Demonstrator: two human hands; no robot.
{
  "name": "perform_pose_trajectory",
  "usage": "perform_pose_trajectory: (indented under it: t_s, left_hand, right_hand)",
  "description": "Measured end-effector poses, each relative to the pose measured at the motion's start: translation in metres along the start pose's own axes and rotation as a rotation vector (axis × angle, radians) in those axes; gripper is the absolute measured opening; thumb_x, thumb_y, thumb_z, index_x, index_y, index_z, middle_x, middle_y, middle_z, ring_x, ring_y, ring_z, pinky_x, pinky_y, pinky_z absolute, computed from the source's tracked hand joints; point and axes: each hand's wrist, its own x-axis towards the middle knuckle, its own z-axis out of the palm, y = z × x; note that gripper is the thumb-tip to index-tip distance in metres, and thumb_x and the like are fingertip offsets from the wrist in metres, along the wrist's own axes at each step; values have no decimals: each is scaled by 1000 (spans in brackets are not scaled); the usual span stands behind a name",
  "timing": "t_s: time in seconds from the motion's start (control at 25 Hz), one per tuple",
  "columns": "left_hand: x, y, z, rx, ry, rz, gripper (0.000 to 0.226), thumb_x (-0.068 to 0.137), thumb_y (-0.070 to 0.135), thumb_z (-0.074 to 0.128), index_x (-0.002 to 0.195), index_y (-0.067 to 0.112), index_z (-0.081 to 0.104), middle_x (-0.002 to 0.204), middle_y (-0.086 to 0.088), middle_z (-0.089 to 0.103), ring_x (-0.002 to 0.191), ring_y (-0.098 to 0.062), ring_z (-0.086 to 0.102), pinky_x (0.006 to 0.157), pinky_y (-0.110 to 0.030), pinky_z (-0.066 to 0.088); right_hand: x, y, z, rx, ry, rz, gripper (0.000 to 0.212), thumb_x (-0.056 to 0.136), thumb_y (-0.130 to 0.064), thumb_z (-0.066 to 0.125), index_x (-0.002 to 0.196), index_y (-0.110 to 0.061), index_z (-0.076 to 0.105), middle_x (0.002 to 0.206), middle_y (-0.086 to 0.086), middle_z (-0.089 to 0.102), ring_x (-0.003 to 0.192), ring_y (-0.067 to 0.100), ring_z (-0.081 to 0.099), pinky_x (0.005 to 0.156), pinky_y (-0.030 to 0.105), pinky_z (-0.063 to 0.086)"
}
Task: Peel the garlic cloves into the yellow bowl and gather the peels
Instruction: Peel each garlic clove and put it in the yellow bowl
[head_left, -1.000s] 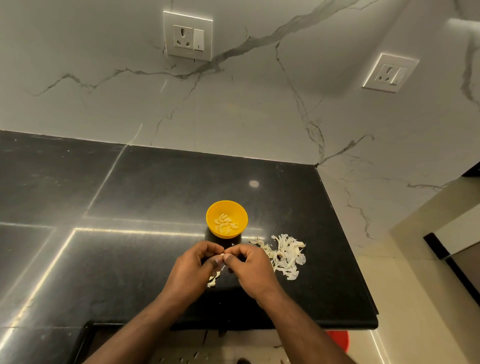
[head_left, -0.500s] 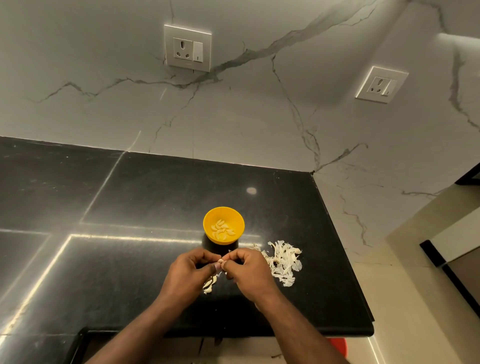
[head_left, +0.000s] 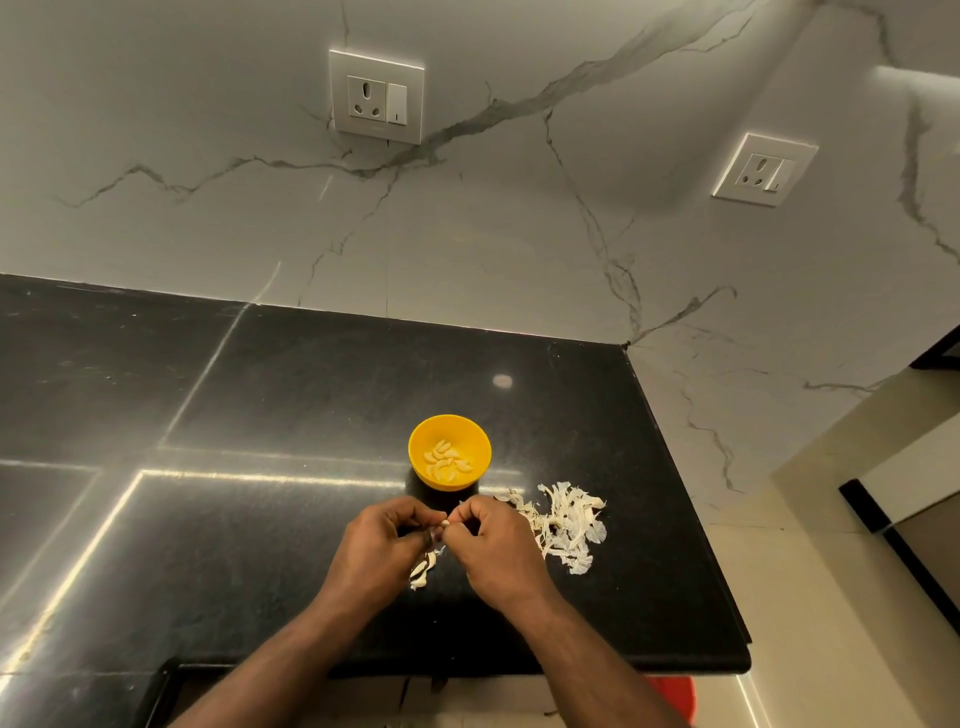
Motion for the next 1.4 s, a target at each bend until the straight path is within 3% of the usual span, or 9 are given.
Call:
perform_pose_trajectory:
  t_s: [0.2,0.36,0.48,0.64,0.84,1.04,1.2,1.28,1.4]
  left_hand:
    - [1,-2,-1,-48,-28,0,34,84,3,77,84,37,78,85,2,78,83,-21,74,81,-47,61]
    - [-1,2,0,-118,-43,2,24,85,0,75,85,23,80,81,-3,78,75,-17,72,72,-39,58]
    - [0,9,0,-194,-60,-6,19,87,-4,71,88,14,77,79,-5,77,69,-10,68,65,-25,53]
    - [0,12,0,-395,-81,-82,10,88,0,70,95,5,75,75,-8,73,66,-11,64,61,-21,51]
    - [-3,14,0,-663,-59,-204,15,91,-1,64,106,-2,69,83,-10,70,72,-14,66,62,-21,54]
    - [3,13,-7,-673,-94,-303,16,91,7,68,105,1,71,85,-10,70,72,-14,64,64,-23,52]
    - [4,13,-6,-626,-91,-335,16,92,8,67,104,0,74,81,-11,70,69,-14,61,64,-24,49]
    - [5,12,-5,-593,-101,-336,16,92,9,67,102,-1,75,80,-10,69,68,-14,59,62,-24,47]
    - [7,11,-4,-547,-104,-324,15,92,10,68,99,-1,76,78,-10,67,66,-14,57,61,-24,45]
  right_hand:
    - [3,1,0,0,15,-1,11,83,-26,66,74,-21,65,68,-7,63,59,1,51,55,21,38]
    - [4,-1,-2,44,8,-2,14,83,-22,67,69,-22,64,62,-8,60,56,1,50,52,19,37]
    - [5,-2,-2,155,-8,19,11,84,-20,68,73,-17,67,62,-5,62,56,3,51,56,25,43]
    - [9,1,-4,329,-40,65,11,87,-19,66,77,-16,71,66,0,67,60,10,60,61,31,49]
    - [10,14,-6,199,-18,93,17,79,-31,62,73,-15,68,64,0,66,60,10,59,65,44,54]
    - [13,28,-23,-16,58,127,26,86,-29,61,63,-17,59,59,-3,61,59,12,56,65,43,52]
    - [17,31,-35,-193,19,121,19,86,-29,72,69,-22,67,65,-8,65,64,6,59,57,23,43]
    - [17,32,-38,-206,-26,115,10,86,-17,73,87,-27,74,83,-17,68,78,5,64,61,10,40]
    - [17,25,-38,-153,0,44,18,89,-21,71,105,-26,77,98,-19,69,86,-2,64,68,7,41]
